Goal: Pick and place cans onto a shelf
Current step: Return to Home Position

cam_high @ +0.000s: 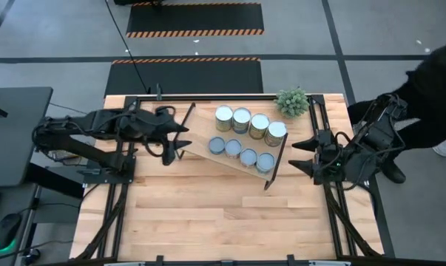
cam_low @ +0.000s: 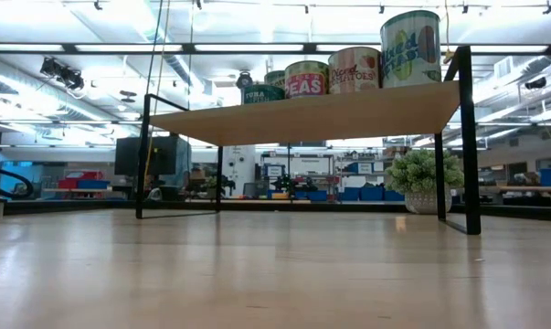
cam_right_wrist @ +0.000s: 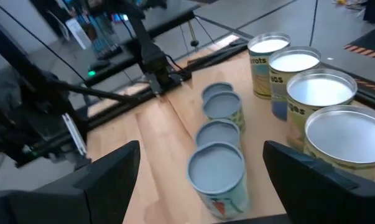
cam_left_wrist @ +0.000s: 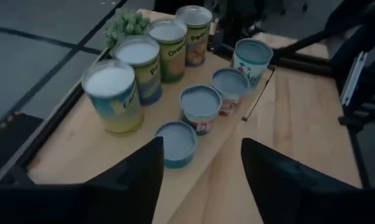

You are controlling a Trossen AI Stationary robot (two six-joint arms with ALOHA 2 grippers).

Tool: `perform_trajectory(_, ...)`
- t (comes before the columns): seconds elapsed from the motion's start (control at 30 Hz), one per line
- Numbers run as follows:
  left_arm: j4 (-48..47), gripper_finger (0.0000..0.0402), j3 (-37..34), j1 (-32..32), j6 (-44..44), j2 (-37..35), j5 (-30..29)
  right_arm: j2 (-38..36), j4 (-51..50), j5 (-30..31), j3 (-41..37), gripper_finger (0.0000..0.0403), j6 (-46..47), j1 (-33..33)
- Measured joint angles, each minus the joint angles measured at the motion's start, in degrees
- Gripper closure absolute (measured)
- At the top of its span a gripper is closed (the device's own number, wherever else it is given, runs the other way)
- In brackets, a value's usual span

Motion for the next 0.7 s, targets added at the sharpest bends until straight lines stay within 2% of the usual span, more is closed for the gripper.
perform_trajectory(0.33, 13.18, 0.0213, -18.31, 0.04, -8.09, -13.48, -0.82, -4.44, 1.44, 0.68, -3.26, 0.0055, -0.34, -0.99)
perform_trajectory(0.7, 16.79, 0.0228, -31.50, 0.04, -15.76, -26.70, -2.44, -7.80, 3.17, 0.99, -6.82, 0.0055, 0.00, -0.99)
